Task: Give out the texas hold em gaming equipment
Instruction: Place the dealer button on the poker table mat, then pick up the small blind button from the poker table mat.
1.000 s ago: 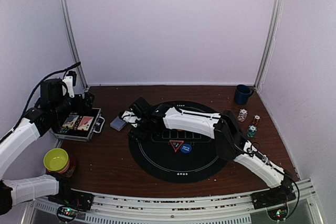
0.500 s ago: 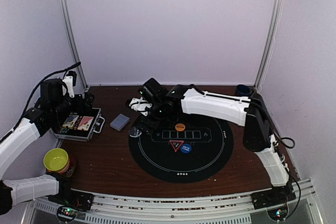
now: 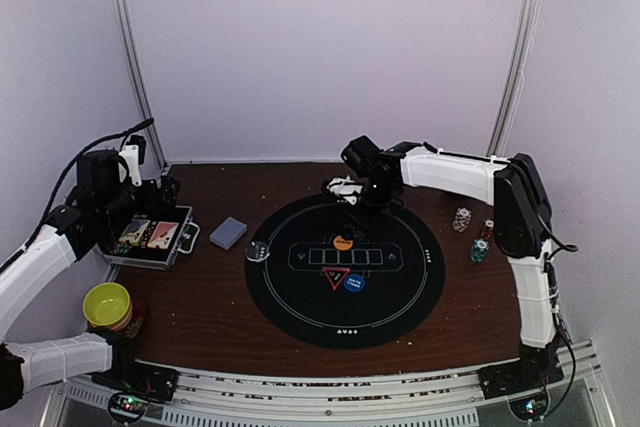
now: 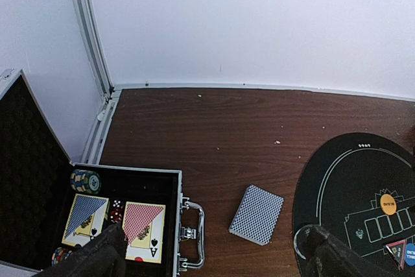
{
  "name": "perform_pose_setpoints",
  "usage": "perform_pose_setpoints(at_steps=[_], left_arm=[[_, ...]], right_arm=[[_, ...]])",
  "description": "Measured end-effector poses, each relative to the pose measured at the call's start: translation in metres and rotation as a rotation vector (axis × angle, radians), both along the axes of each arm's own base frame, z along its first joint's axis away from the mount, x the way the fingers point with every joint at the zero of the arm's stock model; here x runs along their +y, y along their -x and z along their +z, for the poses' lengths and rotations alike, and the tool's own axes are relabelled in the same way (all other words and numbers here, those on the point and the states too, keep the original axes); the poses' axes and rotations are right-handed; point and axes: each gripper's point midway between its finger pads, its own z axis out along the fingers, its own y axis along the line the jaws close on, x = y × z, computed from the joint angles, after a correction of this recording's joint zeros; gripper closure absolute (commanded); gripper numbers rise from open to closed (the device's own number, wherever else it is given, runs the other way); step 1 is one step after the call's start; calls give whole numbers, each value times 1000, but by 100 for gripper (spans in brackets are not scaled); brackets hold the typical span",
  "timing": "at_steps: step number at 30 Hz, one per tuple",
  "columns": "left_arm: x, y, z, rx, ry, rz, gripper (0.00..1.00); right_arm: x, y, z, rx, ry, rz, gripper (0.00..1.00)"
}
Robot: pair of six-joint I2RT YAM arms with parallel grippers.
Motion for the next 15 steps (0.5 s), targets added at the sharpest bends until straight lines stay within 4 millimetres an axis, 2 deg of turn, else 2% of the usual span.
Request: perform_pose_setpoints(at_steps=[4,6,11,15], left_arm=[[0,0,0,0,0,0,2],[1,0,0,1,1,1,2],[2,0,1,-2,2,5,2],[2,0,1,-4,2,6,2]], right_arm=[[-18,33,-17,81,36,59,0],[-17,46,-11,91,25,99,0],[-8,61,11,73,-20,199,0],[-13,79,0,102,1,261,0]])
